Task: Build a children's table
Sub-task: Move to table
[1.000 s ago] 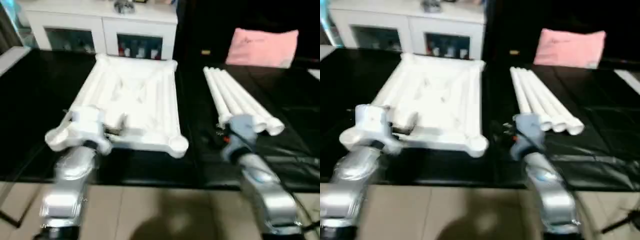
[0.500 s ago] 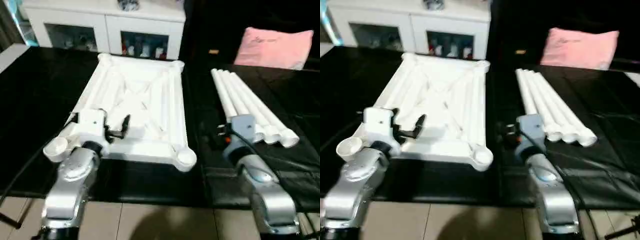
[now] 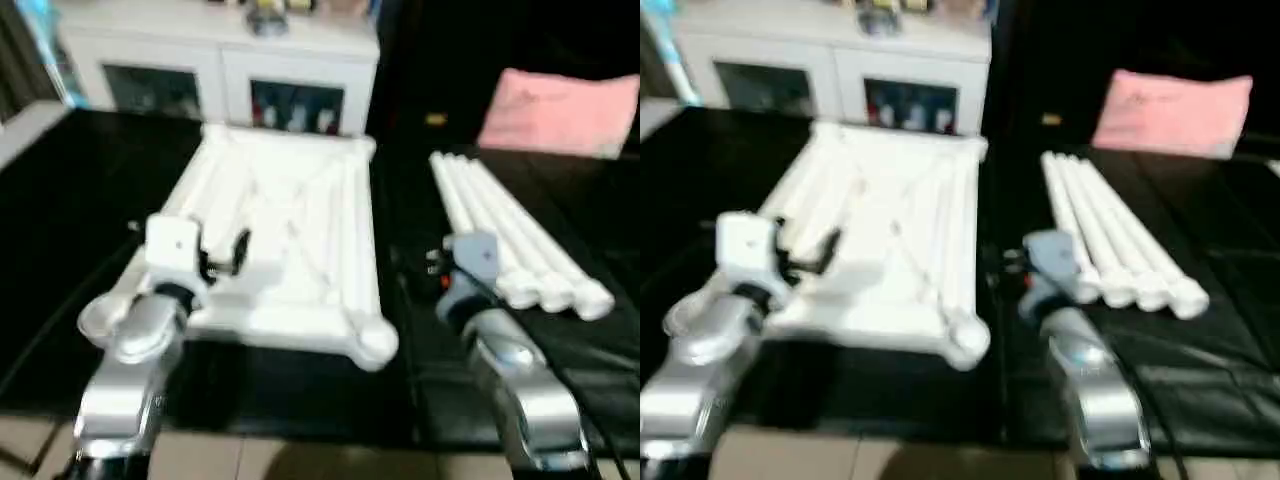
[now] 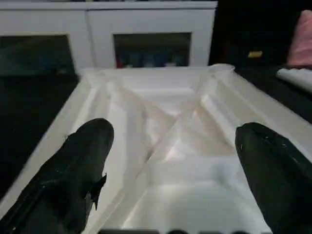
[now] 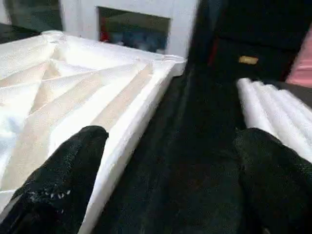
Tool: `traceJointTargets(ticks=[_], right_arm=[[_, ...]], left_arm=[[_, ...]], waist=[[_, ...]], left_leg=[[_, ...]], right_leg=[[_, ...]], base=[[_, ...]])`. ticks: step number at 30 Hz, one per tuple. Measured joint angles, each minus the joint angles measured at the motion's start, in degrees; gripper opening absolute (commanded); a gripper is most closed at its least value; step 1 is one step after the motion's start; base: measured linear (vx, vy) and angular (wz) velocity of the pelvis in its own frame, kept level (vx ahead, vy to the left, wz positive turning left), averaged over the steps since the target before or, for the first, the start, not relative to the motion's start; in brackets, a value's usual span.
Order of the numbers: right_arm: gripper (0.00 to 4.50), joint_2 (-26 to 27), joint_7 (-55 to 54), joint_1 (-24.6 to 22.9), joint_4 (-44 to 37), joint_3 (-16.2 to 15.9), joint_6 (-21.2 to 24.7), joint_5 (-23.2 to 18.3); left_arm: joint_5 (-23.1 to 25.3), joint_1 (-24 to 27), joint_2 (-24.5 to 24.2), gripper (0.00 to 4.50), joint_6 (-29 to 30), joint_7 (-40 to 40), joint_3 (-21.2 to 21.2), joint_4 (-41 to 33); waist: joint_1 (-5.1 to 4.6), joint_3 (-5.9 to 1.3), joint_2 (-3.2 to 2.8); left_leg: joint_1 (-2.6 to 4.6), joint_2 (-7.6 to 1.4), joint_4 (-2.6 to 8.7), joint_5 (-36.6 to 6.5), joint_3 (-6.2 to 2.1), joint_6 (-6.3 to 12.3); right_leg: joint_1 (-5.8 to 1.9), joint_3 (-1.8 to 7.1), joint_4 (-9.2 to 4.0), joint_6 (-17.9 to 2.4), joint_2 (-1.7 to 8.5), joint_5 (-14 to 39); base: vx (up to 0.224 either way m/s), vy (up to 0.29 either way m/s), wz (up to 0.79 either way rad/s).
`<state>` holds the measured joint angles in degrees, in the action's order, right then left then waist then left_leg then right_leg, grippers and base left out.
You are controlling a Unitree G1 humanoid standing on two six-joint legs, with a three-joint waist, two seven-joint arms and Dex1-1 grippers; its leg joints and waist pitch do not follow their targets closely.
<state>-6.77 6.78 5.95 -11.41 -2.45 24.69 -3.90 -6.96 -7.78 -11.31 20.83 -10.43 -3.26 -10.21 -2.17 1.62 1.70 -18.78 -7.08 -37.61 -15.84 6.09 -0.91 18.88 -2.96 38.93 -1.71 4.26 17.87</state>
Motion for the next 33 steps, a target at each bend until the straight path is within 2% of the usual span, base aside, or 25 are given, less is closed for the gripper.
traceJointTargets(ticks=[1,2,3,4,5,6,7,8,9,10,11,12,13,14,15,16,17,18,20,22,25,28,30,33], right_arm=[[4.5,-0.5,-0.1,-0.1,0.0,0.5,-0.1,0.0],[4.5,-1.0,-0.1,-0.4,0.1,1.2,-0.1,0.0],[4.5,-1.1,-0.1,-0.7,0.5,2.0,-0.1,0.0],[4.5,-1.3,-0.2,-0.6,0.5,2.7,-0.1,0.0],[4.5,-1.2,-0.2,-0.5,0.5,2.8,-0.2,0.1],[4.5,-1.0,-0.1,-0.3,0.5,2.6,-0.2,0.1],[4.5,-0.5,-0.1,-0.1,0.5,2.3,-0.2,0.1],[4.5,0.0,0.0,0.6,0.6,1.2,-0.2,0.0],[4.5,0.3,0.0,1.1,0.5,0.5,-0.3,0.0],[4.5,0.3,0.0,1.3,0.4,0.3,-0.4,-0.1],[4.5,0.1,0.0,1.3,0.4,0.4,-0.4,-0.1],[4.5,-0.2,0.0,1.2,0.5,0.7,-0.4,-0.1],[4.5,-0.9,0.0,0.9,0.8,1.5,-0.4,-0.1],[4.5,-1.2,0.0,0.9,1.0,2.1,-0.4,-0.1],[4.5,-1.2,0.0,1.0,1.0,2.4,-0.4,0.0],[4.5,-1.2,0.0,1.0,1.0,2.6,-0.4,0.0],[4.5,-1.2,0.0,1.1,1.0,2.6,-0.4,0.0],[4.5,-1.1,0.1,1.2,1.0,2.4,-0.3,0.0],[4.5,-1.0,0.1,2.6,1.0,2.0,0.4,-0.1],[4.5,-1.0,0.0,4.5,1.0,2.3,2.2,-0.6],[4.5,-0.8,-0.4,7.4,2.2,3.4,6.1,-1.3],[4.5,-0.8,-1.8,10.8,6.2,4.8,9.6,-1.3],[4.5,-2.0,-2.4,13.3,10.5,4.8,10.2,-0.2],[4.5,-3.5,-2.7,20.0,19.5,4.8,9.3,1.1]], left_arm=[[0.0,-0.1,0.6,4.46,0.0,0.0,0.3,0.0],[0.0,-0.4,1.2,4.46,0.0,-0.1,1.4,0.2],[-0.1,-0.7,1.7,4.46,0.0,-0.3,2.7,0.2],[-0.1,-0.9,1.7,4.46,-0.1,-0.5,3.2,0.2],[-0.1,-1.2,1.4,4.46,-0.1,-0.5,3.0,0.3],[-0.1,-1.3,0.9,4.46,-0.3,-0.5,2.6,0.3],[-0.1,-1.5,0.6,4.46,-0.4,-0.5,2.0,0.4],[0.0,-1.6,0.4,4.46,-0.5,-0.5,1.4,0.7],[0.0,-1.6,0.4,4.46,-0.5,-0.5,0.7,1.1],[0.1,-1.6,0.0,4.46,-0.6,-0.5,0.6,1.6],[0.1,-1.7,0.0,4.46,-0.8,-0.5,0.6,1.6],[0.1,-1.9,0.2,4.46,-1.0,-0.5,0.7,1.7],[0.0,-2.1,1.2,4.46,-1.2,-0.6,1.1,1.8],[-0.2,-2.1,1.6,4.46,-1.3,-1.0,2.1,1.8],[-0.5,-2.1,1.6,4.46,-1.3,-1.5,2.8,1.8],[-0.7,-2.1,1.4,4.46,-1.3,-1.9,3.0,1.8],[-0.8,-2.1,1.2,4.46,-1.2,-2.2,3.0,1.9],[-0.8,-2.1,1.0,4.46,-1.0,-2.5,3.0,1.9],[-1.3,-2.1,0.5,4.46,-0.1,-3.4,3.0,1.9],[-2.2,-2.2,0.6,4.46,0.9,-4.3,3.0,2.0],[-2.4,-3.5,0.0,4.46,1.7,-5.3,3.1,2.8],[-2.1,-4.3,-1.4,4.46,1.6,-5.7,3.2,3.4],[-1.7,-4.5,-1.9,4.46,1.6,-6.2,3.4,3.8],[-1.0,-4.5,-4.4,4.46,1.3,-8.5,4.6,3.8]], waist=[[0.23,-0.2,0.53],[0.68,-0.06,0.13],[1.34,-0.07,-0.28],[1.95,-0.06,-0.96],[2.37,-0.18,-1.52],[2.38,-0.31,-1.82],[2.15,-0.27,-1.91],[1.46,-0.22,-1.85],[0.93,-0.27,-1.76],[0.55,-0.34,-1.42],[0.43,-0.4,-0.95],[0.47,-0.36,-0.33],[1.18,-0.45,-0.41],[1.63,-0.44,-0.39],[1.89,-0.45,-0.42],[2.07,-0.43,-0.47],[2.23,-0.39,-0.47],[2.4,-0.33,-0.51],[2.43,-0.06,-0.86],[2.36,0.19,-1.1],[2.38,0.63,-0.86],[2.28,0.68,-0.91],[2.27,0.71,-0.87],[2.24,0.92,-0.4]], left_leg=[[-0.4,0.24,-0.11,-0.2,0.14,0.42],[-0.72,0.12,-0.8,-0.6,0.24,3.01],[-1.29,-0.23,-1.69,-0.5,0.19,4.56],[-1.82,-0.74,-1.5,-0.1,0.14,4.73],[-2.15,-1.14,-0.81,0.4,0.07,3.12],[-2.09,-1.57,-0.5,0.5,-0.18,0.51],[-1.74,-1.59,-0.12,0.7,-0.52,-0.57],[-1.5,-1.28,0.14,0.6,-0.66,-0.42],[-1.29,-0.91,0.15,0.5,-0.7,-0.18],[-0.83,-0.42,0.06,0.2,-0.56,0.17],[-0.63,0.08,0.02,0.2,-0.42,0.25],[-0.8,0.65,-0.22,0.1,-0.25,0.29],[-1.37,0.55,-0.59,-0.2,-0.23,1.88],[-1.5,0.49,-0.51,0.0,-0.33,2.51],[-1.47,0.31,-0.11,0.2,-0.39,2.21],[-1.42,-0.15,0.5,0.9,-0.53,-0.2],[-1.42,-0.5,0.75,1.2,-0.6,-1.76],[-1.41,-0.71,0.81,1.5,-0.65,-2.32],[-1.26,-0.91,1.22,1.5,-0.53,-2.54],[-1.21,-1.22,1.31,2.0,0.07,-2.41],[-1.14,-1.78,1.3,2.5,0.93,-2.39],[-1.2,-1.9,1.33,2.8,1.22,-2.39],[-1.25,-1.9,1.33,3.0,1.27,-2.48],[-1.42,-1.97,1.37,3.0,1.43,-2.5]], right_leg=[[-0.45,0.7,-0.15,2.3,0.03,-0.1],[-0.73,0.73,-0.78,2.2,-0.32,-0.2],[-1.22,0.71,-1.53,2.1,-0.73,-0.4],[-1.92,0.33,-2.18,2.0,-1.27,-0.5],[-2.15,0.15,-2.32,1.8,-1.83,-0.4],[-2.27,-0.2,-2.59,1.8,-2.08,-0.4],[-2.25,-0.49,-2.88,1.7,-1.98,-0.4],[-1.65,-0.8,-2.35,0.5,-1.69,0.0],[-1.01,-0.83,-0.89,-0.7,-1.25,0.4],[0.02,-0.49,0.81,-0.9,-0.63,0.5],[0.93,0.12,0.68,-0.6,-0.16,0.1],[1.35,1.03,0.42,1.9,0.37,-0.6],[1.07,1.38,0.52,3.0,-0.02,-0.7],[1.04,1.37,0.38,2.8,-0.16,-0.9],[1.14,1.21,0.26,2.7,-0.37,-1.1],[1.2,1.04,-0.07,2.6,-0.77,-1.4],[1.25,0.8,-0.22,2.4,-0.95,-1.7],[1.21,0.63,-0.5,2.2,-1.07,-1.9],[0.94,0.54,-1.35,1.6,-1.18,-2.3],[0.88,0.59,-1.59,1.4,-1.15,-2.8],[0.9,0.58,-1.61,1.2,-1.09,-3.2],[1.05,0.65,-1.87,1.2,-1.08,-3.8],[1.13,0.66,-1.89,1.3,-1.05,-3.9],[1.38,0.68,-1.85,1.3,-1.02,-4.0]], base=[[0.065,-0.049,0.11],[0.077,-0.049,0.05],[0.083,-0.031,-0.05],[0.083,-0.031,-0.05],[0.079,-0.014,-0.07],[0.128,0.0,0.0],[0.128,0.0,0.0],[0.124,0.005,0.06],[0.075,0.0,0.06],[0.075,0.0,0.06],[0.055,-0.026,0.07],[0.0,0.0,0.0],[0.0,0.0,0.0],[0.02,-0.069,0.11],[0.009,-0.08,-0.02],[0.009,-0.08,-0.02],[-0.016,-0.072,-0.01],[0.0,0.0,0.0],[-0.033,0.0,-0.01],[-0.081,0.016,0.0],[-0.078,0.008,0.03],[-0.056,0.008,0.01],[0.0,0.0,0.0],[0.0,0.0,0.0]])
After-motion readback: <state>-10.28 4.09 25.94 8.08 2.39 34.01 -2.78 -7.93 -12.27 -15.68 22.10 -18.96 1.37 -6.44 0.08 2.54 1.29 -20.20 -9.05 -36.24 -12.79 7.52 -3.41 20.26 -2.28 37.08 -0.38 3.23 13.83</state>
